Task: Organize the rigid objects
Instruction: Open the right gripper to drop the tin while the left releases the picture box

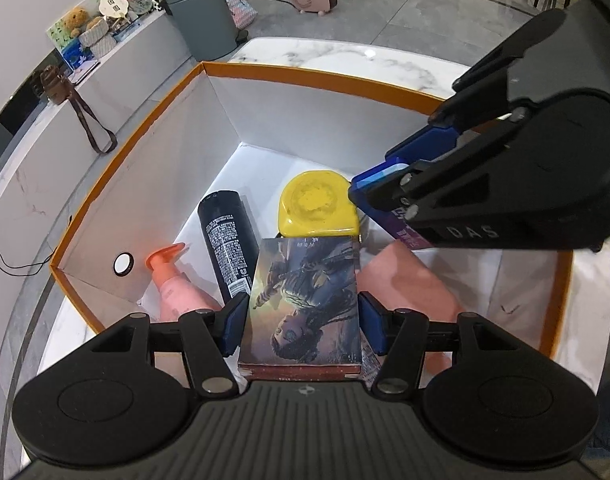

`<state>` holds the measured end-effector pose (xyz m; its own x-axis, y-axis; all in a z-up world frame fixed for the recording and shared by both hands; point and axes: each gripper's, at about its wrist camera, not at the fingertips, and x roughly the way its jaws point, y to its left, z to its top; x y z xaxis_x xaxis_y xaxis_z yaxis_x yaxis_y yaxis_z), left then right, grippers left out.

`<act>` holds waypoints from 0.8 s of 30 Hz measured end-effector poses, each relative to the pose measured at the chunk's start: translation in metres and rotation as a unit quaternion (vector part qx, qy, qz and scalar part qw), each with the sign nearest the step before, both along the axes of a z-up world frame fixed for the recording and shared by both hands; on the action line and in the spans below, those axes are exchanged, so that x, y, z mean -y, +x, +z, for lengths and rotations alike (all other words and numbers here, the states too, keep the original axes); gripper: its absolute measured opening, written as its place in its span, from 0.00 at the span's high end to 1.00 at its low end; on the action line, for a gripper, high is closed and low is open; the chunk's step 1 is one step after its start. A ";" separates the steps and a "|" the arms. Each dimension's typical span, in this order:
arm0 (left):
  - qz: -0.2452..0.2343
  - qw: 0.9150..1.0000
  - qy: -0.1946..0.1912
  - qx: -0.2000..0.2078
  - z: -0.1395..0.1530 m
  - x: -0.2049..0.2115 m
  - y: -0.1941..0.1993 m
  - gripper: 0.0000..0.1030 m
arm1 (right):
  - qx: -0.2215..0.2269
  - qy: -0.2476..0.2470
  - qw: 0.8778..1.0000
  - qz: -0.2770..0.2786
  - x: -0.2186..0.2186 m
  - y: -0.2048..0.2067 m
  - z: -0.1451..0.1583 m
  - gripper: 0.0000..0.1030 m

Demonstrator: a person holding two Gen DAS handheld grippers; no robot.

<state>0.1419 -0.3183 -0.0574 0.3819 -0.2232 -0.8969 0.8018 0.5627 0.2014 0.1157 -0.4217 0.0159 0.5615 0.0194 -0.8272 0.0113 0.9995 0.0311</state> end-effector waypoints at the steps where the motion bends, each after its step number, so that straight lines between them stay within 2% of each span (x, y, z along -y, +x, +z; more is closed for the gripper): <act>1: -0.001 1.000 0.002 -0.001 -0.001 0.001 0.001 0.35 | 0.000 -0.001 1.000 0.000 0.000 0.000 0.000 0.76; 7: 0.018 1.000 0.003 0.001 -0.007 0.009 0.010 0.35 | 0.008 -0.024 1.000 0.004 -0.005 0.003 -0.002 0.74; 12: 0.043 0.999 0.011 -0.003 -0.011 0.008 0.020 0.34 | 0.020 -0.028 0.999 0.007 -0.007 0.006 -0.003 0.69; 17: 0.045 0.999 0.012 -0.014 -0.012 0.001 0.022 0.29 | 0.021 -0.026 0.999 0.006 -0.006 0.006 -0.002 0.68; 19: 0.049 0.999 0.008 -0.012 -0.010 -0.001 0.022 0.25 | 0.025 -0.027 0.999 0.003 -0.005 0.006 -0.001 0.56; 21: 0.051 0.999 0.004 -0.007 -0.006 -0.004 0.022 0.22 | 0.034 -0.025 0.999 -0.003 -0.004 0.004 0.003 0.50; 24: 0.052 0.999 -0.003 -0.006 0.000 -0.007 0.021 0.22 | 0.044 -0.023 0.999 -0.005 -0.003 0.004 0.007 0.50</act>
